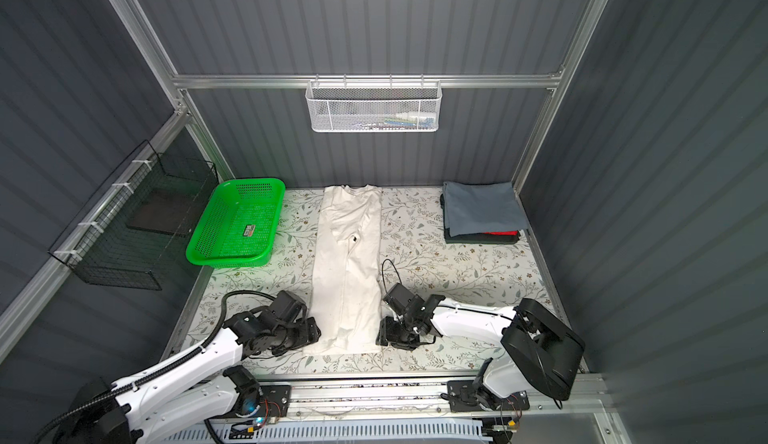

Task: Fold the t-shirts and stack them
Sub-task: 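Grasp the two corners of the shirt's near end with both grippers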

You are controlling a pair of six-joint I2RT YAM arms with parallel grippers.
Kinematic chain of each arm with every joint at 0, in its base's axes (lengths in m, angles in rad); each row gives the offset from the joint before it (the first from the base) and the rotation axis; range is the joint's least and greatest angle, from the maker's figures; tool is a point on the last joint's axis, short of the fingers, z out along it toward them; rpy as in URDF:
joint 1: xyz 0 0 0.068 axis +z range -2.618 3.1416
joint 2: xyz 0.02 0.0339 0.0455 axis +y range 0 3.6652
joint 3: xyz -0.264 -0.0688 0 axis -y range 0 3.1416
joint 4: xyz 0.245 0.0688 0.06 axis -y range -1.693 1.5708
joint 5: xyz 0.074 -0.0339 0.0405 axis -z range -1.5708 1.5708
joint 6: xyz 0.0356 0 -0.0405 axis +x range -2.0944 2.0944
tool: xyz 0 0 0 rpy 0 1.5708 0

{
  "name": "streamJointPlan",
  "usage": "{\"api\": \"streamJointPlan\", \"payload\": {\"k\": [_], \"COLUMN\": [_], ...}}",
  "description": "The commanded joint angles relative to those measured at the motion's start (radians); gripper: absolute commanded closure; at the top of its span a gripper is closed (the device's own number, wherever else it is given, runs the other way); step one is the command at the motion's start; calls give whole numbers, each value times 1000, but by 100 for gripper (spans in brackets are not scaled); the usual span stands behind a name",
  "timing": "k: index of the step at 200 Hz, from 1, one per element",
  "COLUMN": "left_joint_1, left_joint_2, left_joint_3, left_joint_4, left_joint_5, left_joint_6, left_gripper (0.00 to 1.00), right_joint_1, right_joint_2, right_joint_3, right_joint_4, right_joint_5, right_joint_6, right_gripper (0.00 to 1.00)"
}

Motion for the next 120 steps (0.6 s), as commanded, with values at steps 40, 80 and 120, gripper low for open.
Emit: {"api": "streamJointPlan", "payload": {"k": [40,80,120], "left_joint_1": [-48,-48,-49], "left_joint_2": [4,-77,-145], "left_joint_3": [34,-23,-56], "left_joint_4": [-31,-59,-82], "left_joint_5": [-51,-20,-6], "left_joint_6": [-47,-49,-48], "left_gripper": [26,35,37], "right_joint_1": [44,92,118], "right_joint_2": [45,112,120], "right_joint_3": [0,56,50], "right_joint_4": [48,39,39], "right_joint_5": [-27,-27,-16], "right_joint_6": [59,83,121], "right_gripper": [45,50,54]}}
